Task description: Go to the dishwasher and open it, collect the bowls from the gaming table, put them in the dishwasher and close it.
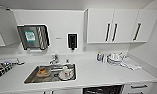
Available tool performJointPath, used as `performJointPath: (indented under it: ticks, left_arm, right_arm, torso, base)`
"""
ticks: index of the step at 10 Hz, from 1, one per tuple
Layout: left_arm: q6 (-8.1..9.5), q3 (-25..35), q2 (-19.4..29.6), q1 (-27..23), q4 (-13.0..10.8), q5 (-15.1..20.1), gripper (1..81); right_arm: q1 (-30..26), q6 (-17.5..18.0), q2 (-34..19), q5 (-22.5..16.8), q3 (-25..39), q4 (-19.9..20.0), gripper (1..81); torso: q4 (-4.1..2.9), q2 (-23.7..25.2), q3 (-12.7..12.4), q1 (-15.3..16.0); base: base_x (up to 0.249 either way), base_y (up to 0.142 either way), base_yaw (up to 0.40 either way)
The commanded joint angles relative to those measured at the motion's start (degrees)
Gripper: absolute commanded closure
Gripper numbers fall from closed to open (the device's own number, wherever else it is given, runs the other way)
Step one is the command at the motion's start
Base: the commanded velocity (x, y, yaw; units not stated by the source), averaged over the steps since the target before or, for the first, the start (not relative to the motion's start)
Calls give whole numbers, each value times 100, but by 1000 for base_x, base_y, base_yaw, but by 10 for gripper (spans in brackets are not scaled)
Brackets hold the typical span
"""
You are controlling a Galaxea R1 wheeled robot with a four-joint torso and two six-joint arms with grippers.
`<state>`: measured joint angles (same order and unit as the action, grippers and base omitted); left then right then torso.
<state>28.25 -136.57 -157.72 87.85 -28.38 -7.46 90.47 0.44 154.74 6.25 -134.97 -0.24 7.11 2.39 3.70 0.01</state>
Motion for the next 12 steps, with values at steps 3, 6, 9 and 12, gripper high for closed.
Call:
performJointPath:
  ticks: [3, 6, 9, 12]
  left_arm:
    - [-30, 961, 783, -219, -9, -19, 811]
    - [-38, 2442, 1805, -325, -18, -194, 811]
    - [-38, 3593, 2675, -579, 8, -265, 811]
    - [-30, 4015, 3106, -808, 17, -247, 811]
  right_arm:
    - [-235, 18, -239, -256, 60, 51, 811]
    - [-217, 18, -256, -256, 69, 24, 811]
    - [-217, 18, -248, -247, 78, 16, 811]
    - [-217, 18, -239, -247, 60, 24, 811]
  torso:
    - [0, 0, 0, 0]
    - [0, 0, 0, 0]
    - [0, 0, 495, -1]
    - [0, 0, 1083, -1]
  base:
    - [0, 0, 0]
    - [0, 0, 0]
    - [0, 0, 0]
    - [0, 0, 0]
